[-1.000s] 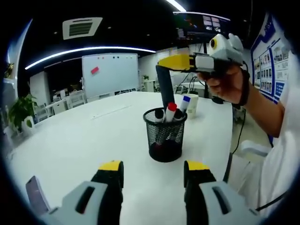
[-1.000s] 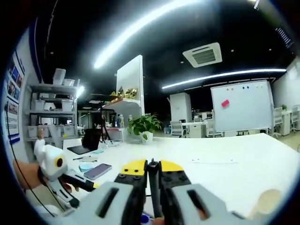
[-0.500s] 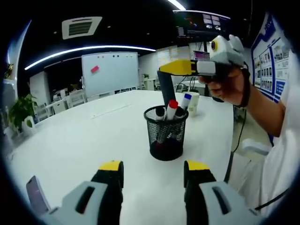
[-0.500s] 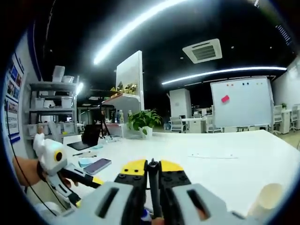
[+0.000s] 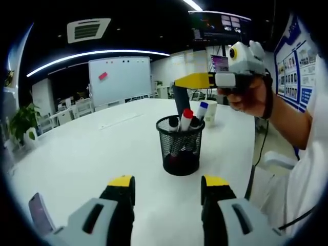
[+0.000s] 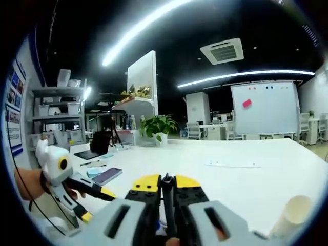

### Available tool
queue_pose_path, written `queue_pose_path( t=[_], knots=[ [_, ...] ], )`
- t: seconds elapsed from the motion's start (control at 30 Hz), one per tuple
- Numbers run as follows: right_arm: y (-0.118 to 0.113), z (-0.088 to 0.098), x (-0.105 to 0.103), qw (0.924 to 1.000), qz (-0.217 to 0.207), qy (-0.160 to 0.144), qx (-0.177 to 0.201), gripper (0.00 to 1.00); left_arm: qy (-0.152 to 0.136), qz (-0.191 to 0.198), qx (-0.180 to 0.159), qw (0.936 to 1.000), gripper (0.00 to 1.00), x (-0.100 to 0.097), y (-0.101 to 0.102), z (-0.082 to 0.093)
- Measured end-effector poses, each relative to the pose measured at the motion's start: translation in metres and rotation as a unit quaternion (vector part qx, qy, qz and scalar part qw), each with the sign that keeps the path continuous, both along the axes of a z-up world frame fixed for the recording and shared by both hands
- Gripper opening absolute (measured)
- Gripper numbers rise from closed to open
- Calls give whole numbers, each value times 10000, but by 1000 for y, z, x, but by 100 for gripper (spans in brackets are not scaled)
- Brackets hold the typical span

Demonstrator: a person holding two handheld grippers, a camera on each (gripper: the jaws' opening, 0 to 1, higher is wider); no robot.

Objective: Place the scattered laser pointers and whiteboard markers into the pen holder and stack the scattered paper cups together

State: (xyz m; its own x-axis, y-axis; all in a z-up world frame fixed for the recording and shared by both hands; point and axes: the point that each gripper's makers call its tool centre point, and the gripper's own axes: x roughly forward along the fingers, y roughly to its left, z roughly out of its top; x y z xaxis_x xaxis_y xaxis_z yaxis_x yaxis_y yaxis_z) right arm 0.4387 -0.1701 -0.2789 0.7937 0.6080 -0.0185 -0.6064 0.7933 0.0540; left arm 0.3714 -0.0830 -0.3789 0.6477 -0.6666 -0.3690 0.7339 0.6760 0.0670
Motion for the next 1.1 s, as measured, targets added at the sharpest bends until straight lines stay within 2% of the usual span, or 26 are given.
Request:
queue_pose_path(
  t=[0.6,1.1],
  knots=[
    [3,-14,1,9997,59,184,-170,10,8,-8,30,10000,52,1,1,-2],
    [2,-14,0,9997,74,136,-203,10,19,-2,57,10000,52,2,3,-4]
  ],
)
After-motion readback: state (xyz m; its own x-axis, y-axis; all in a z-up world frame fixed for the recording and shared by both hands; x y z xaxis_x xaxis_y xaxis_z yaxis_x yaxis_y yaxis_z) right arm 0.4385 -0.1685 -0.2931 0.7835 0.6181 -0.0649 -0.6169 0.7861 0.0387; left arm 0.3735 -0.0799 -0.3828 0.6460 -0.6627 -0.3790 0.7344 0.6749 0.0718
